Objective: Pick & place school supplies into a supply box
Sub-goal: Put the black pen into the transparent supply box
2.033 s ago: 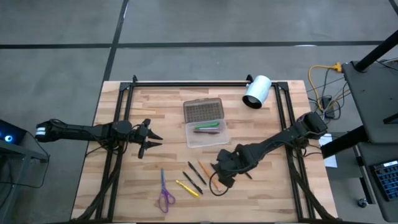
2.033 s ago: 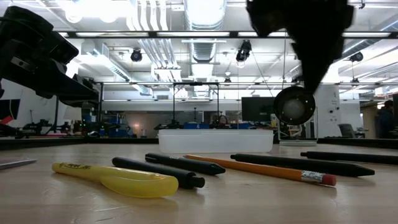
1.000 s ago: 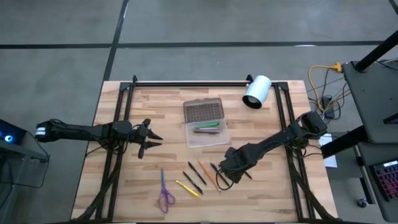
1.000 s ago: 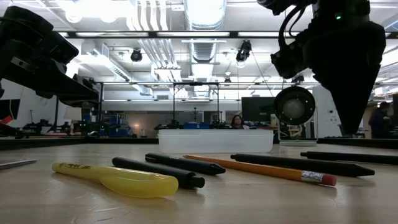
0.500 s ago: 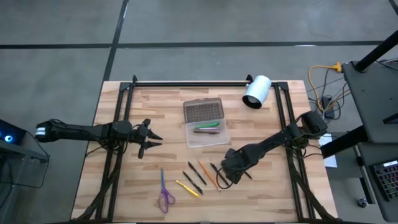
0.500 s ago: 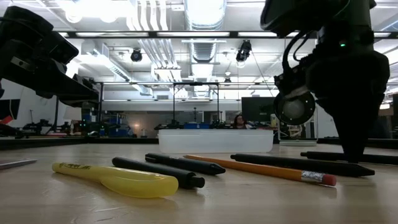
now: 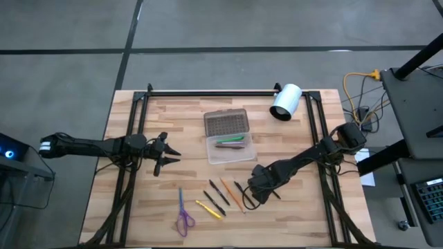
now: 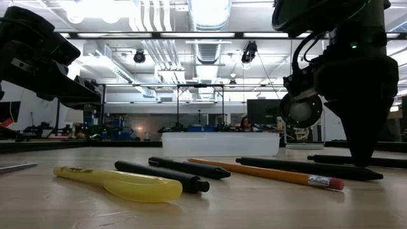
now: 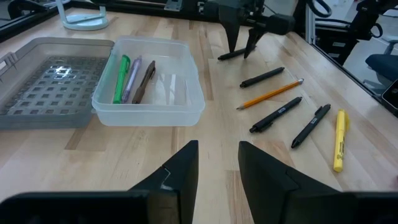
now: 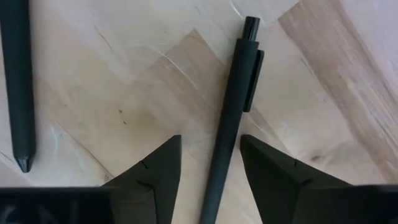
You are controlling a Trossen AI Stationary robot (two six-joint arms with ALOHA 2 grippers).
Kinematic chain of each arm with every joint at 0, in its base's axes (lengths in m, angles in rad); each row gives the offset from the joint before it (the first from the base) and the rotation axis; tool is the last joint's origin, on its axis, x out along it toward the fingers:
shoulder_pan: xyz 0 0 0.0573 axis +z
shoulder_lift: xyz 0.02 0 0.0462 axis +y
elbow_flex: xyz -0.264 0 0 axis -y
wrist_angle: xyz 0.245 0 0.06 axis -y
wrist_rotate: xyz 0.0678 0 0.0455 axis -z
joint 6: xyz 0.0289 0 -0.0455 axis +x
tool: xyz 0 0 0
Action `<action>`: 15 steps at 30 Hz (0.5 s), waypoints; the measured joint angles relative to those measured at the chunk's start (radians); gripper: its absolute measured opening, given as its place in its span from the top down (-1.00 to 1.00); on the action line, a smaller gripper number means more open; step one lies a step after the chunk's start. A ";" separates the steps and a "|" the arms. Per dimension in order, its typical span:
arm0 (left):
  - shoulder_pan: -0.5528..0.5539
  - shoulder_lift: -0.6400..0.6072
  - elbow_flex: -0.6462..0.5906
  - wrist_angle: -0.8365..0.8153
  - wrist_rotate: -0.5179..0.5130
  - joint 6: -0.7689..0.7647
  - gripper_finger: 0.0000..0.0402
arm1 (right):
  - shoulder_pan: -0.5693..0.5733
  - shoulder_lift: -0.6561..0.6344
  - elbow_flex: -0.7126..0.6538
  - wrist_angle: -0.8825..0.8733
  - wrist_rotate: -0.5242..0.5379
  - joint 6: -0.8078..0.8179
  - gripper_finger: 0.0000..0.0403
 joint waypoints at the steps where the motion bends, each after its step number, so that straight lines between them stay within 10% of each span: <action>1: 0.000 0.000 0.000 0.000 0.000 0.000 0.51 | 0.000 0.000 0.000 -0.002 0.006 0.000 0.24; 15: 0.000 0.000 0.000 0.000 0.000 0.000 0.51 | 0.000 0.002 -0.005 -0.014 0.032 -0.031 0.86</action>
